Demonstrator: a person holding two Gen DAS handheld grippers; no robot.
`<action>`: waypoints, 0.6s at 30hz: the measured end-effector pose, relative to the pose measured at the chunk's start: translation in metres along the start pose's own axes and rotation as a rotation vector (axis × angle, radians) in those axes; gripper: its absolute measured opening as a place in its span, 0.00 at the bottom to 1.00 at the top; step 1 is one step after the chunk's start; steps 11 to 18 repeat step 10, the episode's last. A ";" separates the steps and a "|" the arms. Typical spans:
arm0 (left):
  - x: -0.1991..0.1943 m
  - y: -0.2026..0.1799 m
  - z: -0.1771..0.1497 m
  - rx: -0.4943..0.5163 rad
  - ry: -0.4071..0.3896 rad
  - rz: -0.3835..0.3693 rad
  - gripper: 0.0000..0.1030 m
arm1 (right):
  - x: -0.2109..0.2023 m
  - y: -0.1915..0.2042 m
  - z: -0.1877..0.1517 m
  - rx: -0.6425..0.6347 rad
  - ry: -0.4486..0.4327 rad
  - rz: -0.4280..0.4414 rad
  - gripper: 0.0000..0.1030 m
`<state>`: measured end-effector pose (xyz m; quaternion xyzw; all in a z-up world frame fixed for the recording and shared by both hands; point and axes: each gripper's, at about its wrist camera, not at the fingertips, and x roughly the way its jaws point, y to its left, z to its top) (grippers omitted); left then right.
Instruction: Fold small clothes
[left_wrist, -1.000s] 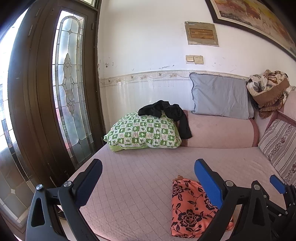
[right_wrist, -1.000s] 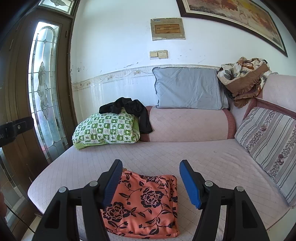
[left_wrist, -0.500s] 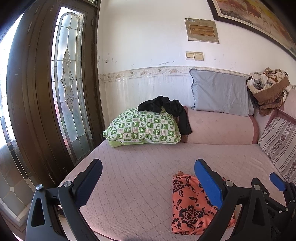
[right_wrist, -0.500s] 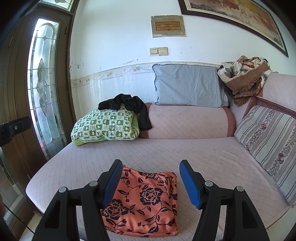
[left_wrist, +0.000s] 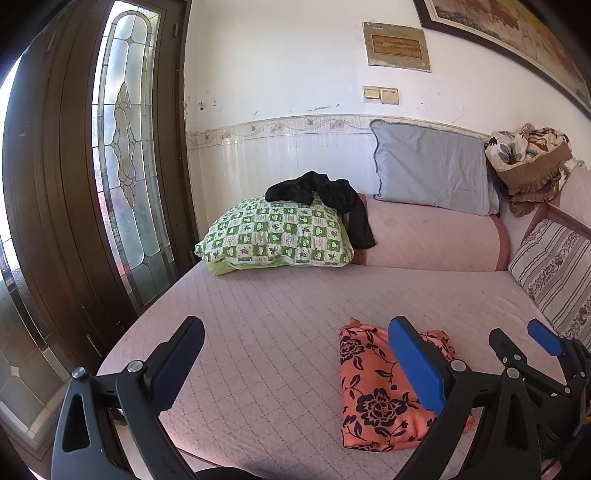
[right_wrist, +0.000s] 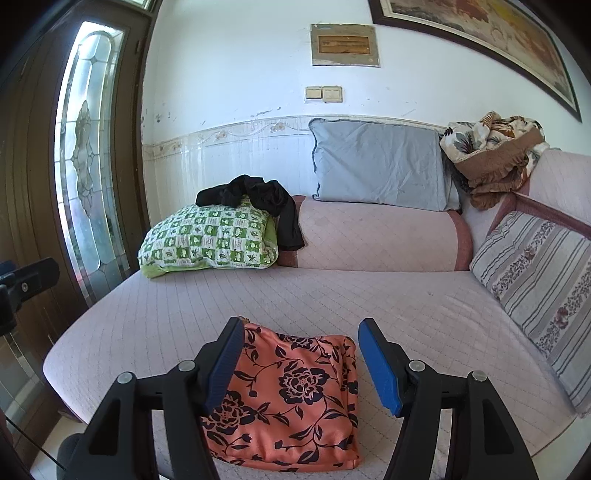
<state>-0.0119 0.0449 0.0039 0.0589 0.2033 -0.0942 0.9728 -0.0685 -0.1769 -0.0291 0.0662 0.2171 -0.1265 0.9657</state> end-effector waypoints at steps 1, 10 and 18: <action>0.000 0.001 0.000 -0.002 -0.001 -0.003 0.97 | 0.001 0.000 0.000 -0.002 0.002 -0.002 0.66; 0.011 0.006 0.004 -0.029 -0.005 -0.050 0.97 | 0.017 0.012 -0.001 -0.016 0.038 0.001 0.66; 0.011 0.006 0.004 -0.029 -0.005 -0.050 0.97 | 0.017 0.012 -0.001 -0.016 0.038 0.001 0.66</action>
